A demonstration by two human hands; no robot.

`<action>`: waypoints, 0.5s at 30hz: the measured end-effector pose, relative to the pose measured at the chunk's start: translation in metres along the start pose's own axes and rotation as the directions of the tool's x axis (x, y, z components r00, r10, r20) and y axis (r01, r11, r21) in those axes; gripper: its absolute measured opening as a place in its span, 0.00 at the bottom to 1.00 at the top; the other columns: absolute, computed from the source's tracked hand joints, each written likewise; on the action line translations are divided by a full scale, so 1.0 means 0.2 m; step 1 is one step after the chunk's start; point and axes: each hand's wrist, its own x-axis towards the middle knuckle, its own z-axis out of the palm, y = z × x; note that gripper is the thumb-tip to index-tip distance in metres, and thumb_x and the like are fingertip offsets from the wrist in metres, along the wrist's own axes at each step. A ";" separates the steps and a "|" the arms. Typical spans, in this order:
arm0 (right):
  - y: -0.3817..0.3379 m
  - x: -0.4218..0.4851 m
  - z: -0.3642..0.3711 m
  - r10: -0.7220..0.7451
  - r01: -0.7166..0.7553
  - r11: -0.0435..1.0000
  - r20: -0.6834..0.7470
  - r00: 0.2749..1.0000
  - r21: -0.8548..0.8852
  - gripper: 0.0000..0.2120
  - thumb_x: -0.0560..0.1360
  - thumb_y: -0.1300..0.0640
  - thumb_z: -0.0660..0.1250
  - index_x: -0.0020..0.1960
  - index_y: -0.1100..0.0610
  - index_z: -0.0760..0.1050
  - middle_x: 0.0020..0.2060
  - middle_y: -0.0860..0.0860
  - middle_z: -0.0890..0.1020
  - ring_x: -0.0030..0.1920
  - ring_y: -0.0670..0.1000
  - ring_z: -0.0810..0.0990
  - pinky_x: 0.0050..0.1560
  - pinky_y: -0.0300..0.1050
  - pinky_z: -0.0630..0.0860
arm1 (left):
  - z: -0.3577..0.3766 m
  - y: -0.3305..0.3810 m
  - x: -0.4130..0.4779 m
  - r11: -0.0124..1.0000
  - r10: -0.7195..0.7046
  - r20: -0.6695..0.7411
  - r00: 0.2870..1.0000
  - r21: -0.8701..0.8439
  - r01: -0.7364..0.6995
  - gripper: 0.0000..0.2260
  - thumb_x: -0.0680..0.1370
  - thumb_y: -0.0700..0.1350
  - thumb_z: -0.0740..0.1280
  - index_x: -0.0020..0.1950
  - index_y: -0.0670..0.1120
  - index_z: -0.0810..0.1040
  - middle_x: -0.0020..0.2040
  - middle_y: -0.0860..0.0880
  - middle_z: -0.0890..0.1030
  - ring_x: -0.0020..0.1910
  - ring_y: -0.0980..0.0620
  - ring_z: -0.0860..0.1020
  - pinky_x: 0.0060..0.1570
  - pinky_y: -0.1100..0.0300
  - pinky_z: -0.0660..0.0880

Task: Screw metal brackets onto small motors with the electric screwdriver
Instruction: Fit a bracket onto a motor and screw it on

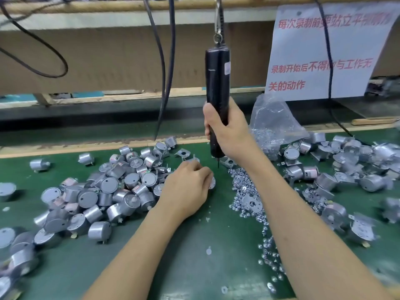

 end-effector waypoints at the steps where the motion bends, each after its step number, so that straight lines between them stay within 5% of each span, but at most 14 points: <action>1: 0.02 -0.01 -0.02 0.003 -0.003 1.000 -0.012 1.000 0.027 0.27 0.73 0.29 0.66 0.51 0.54 0.71 0.34 0.47 0.77 0.33 0.48 0.77 0.39 0.49 0.78 | 0.00 -0.01 0.02 0.999 -0.024 -0.019 1.000 0.043 0.025 0.12 0.82 0.49 0.60 0.52 0.48 0.82 0.48 0.48 0.79 0.50 0.43 0.74 0.38 0.54 0.72; 4: 0.04 -0.02 -0.05 0.004 -0.002 0.989 -0.014 1.000 0.145 0.37 0.64 0.22 0.68 0.48 0.56 0.71 0.30 0.46 0.75 0.29 0.48 0.74 0.34 0.42 0.74 | 0.02 -0.05 0.06 0.986 -0.077 -0.018 0.997 0.145 0.079 0.14 0.83 0.49 0.58 0.49 0.46 0.81 0.46 0.48 0.80 0.50 0.43 0.72 0.43 0.53 0.69; 9: 0.06 -0.02 -0.05 0.010 -0.003 0.981 -0.031 0.999 0.193 0.42 0.62 0.21 0.66 0.49 0.61 0.71 0.29 0.46 0.76 0.27 0.47 0.73 0.31 0.41 0.73 | 0.02 -0.07 0.01 0.988 -0.085 -0.049 0.995 0.126 0.091 0.18 0.80 0.55 0.50 0.47 0.53 0.79 0.45 0.56 0.80 0.49 0.48 0.71 0.48 0.50 0.63; 15: 0.08 -0.04 -0.05 0.037 -0.027 0.977 -0.043 0.998 0.211 0.39 0.62 0.20 0.64 0.46 0.57 0.72 0.27 0.46 0.74 0.26 0.47 0.72 0.30 0.40 0.72 | 0.00 -0.09 -0.02 0.994 -0.046 0.055 0.997 0.098 0.040 0.18 0.71 0.66 0.61 0.53 0.57 0.78 0.45 0.60 0.77 0.51 0.52 0.68 0.51 0.51 0.62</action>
